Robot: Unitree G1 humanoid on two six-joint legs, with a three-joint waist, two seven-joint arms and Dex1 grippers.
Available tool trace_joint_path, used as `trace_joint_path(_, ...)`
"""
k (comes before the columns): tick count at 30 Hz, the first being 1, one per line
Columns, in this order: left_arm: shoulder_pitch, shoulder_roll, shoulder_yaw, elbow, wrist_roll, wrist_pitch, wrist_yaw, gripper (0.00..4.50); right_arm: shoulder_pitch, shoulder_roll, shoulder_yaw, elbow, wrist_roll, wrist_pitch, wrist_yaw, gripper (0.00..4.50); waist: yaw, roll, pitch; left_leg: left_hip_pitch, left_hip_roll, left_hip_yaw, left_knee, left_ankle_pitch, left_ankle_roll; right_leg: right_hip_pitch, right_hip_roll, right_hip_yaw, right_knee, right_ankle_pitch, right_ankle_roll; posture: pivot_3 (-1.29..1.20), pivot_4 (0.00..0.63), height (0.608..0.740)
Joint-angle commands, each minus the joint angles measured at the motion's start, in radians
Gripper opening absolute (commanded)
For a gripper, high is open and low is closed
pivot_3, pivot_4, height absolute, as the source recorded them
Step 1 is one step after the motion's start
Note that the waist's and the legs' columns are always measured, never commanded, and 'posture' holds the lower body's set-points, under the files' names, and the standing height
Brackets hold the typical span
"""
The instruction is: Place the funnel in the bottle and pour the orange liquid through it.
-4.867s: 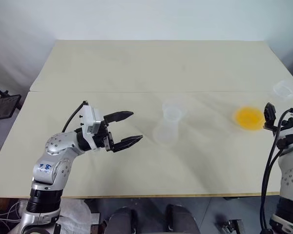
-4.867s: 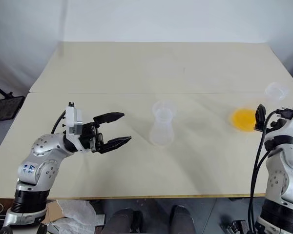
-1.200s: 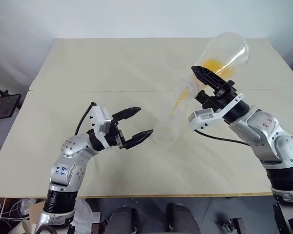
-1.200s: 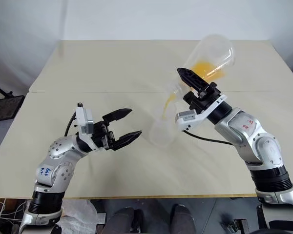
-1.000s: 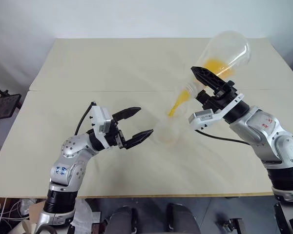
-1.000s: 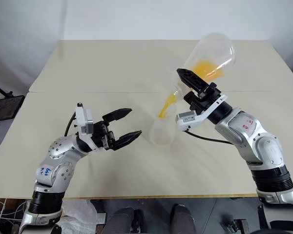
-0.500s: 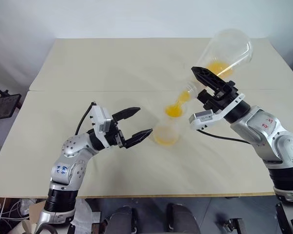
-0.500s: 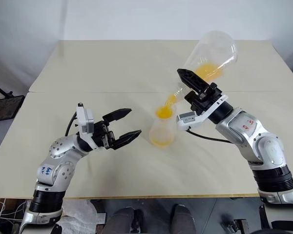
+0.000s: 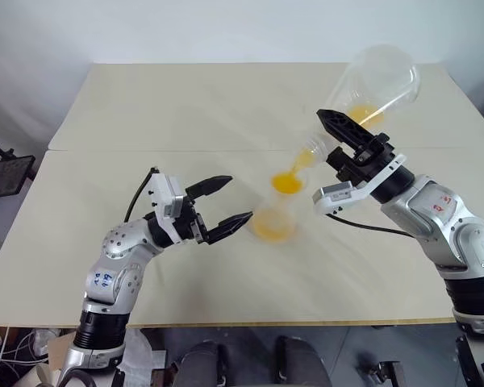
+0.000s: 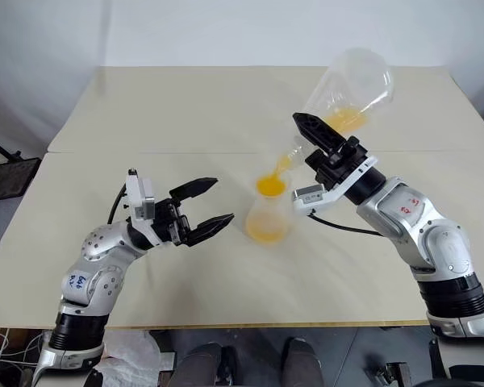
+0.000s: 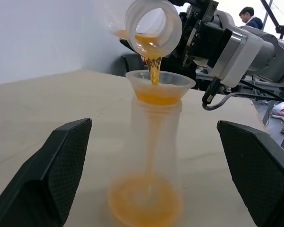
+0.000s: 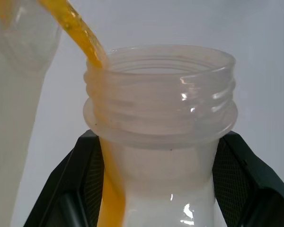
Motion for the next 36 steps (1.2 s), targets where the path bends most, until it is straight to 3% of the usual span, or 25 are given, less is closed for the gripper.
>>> trace_joint_path(1, -0.016, -0.004, -0.001, -0.013, -0.003, -0.021, -0.007, 4.5, -0.012, -0.025, -0.039, -0.049, -0.011, 0.007, -0.029, 2.64, 0.0, 0.0, 0.0, 0.0, 0.0, 0.0, 0.0, 0.0, 0.0, 0.0, 0.0, 0.0, 0.0, 0.0, 0.0, 0.0, 0.15, 0.74)
trace_joint_path(36, -0.03, -0.009, -0.004, 0.002, 0.002, -0.026, -0.011, 4.5, 0.012, -0.044, -0.026, -0.067, -0.083, -0.006, -0.078, 2.64, 0.0, 0.0, 0.0, 0.0, 0.0, 0.0, 0.0, 0.0, 0.0, 0.0, 0.0, 0.0, 0.0, 0.0, 0.0, 0.0, 0.15, 0.74)
